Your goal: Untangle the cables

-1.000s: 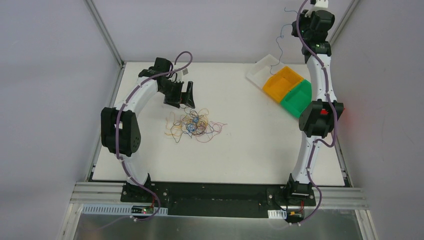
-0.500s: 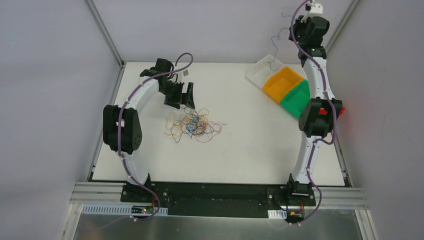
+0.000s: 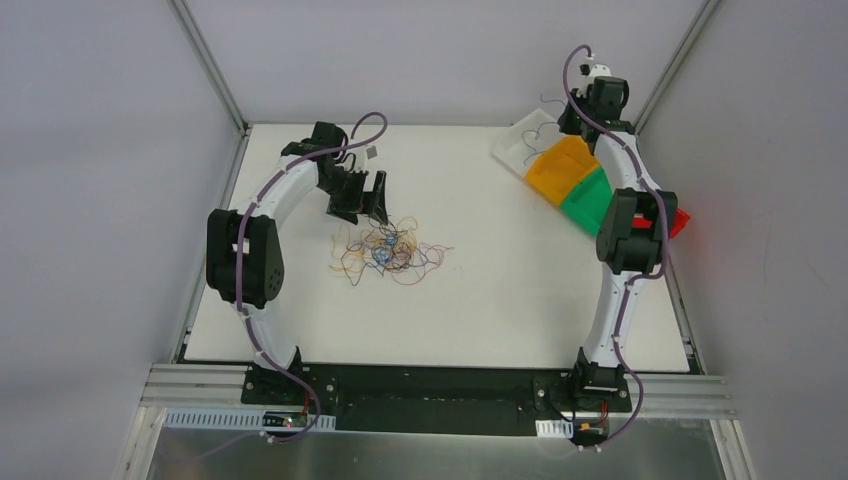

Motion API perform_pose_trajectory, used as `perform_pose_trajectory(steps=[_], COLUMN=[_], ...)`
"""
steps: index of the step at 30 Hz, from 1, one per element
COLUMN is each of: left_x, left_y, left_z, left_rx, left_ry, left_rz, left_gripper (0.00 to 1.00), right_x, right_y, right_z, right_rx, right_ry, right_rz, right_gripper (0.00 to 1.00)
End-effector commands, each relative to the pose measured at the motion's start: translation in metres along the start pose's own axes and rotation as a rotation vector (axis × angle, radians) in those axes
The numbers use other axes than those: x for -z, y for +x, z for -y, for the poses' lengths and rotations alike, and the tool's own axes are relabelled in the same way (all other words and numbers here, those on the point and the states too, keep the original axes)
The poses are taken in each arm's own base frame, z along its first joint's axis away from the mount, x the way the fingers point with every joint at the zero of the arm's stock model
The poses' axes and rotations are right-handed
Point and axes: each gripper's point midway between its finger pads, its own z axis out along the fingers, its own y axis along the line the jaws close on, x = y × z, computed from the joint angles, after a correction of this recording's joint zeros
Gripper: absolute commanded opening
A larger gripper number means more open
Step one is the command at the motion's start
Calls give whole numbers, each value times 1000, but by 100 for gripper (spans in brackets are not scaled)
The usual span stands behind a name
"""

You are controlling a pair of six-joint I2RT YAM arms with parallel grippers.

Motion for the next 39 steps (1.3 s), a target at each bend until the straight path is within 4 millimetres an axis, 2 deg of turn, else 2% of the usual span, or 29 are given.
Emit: perform_pose_trajectory(steps=[1, 7, 11, 14, 17, 20, 22, 25, 28, 31, 33, 34, 39], left_x=[13, 14, 15, 17, 21, 26, 29, 36, 45, 48, 46, 43, 21], left_y=[1, 7, 9, 9, 9, 8, 7, 6, 10, 27, 42, 49, 75], left_z=[-1, -4, -4, -4, -2, -2, -4, -10, -17, -23, -25, -26, -27], left_rx=[-25, -23, -23, -19, -2, 38, 54, 79, 106, 120, 137, 151, 211], left_ry=[-25, -35, -39, -36, -18, 19, 35, 51, 46, 27, 26, 23, 79], left_rz=[15, 0, -3, 1, 11, 24, 35, 53, 72, 61, 40, 23, -45], left_gripper=[99, 99, 99, 99, 99, 99, 99, 99, 98, 96, 95, 95, 88], right_x=[-8, -25, -24, -11, 11, 37, 53, 74, 96, 124, 138, 146, 177], right_y=[8, 25, 20, 4, -15, -28, -32, -26, -6, 32, 64, 86, 156], right_z=[-8, -7, -9, -12, -21, -34, -43, -54, -70, -96, -127, -146, -218], right_rx=[7, -8, -17, -13, -15, -8, -1, 12, -11, -67, -67, -63, -12], right_ry=[-21, -19, -24, -31, -70, -124, -160, -207, -280, -370, -438, -479, -628], right_rz=[-40, -98, -101, -76, -52, -41, -45, -92, -196, -352, -451, -510, -686], right_gripper=[0, 2, 31, 39, 56, 68, 73, 75, 74, 71, 71, 70, 74])
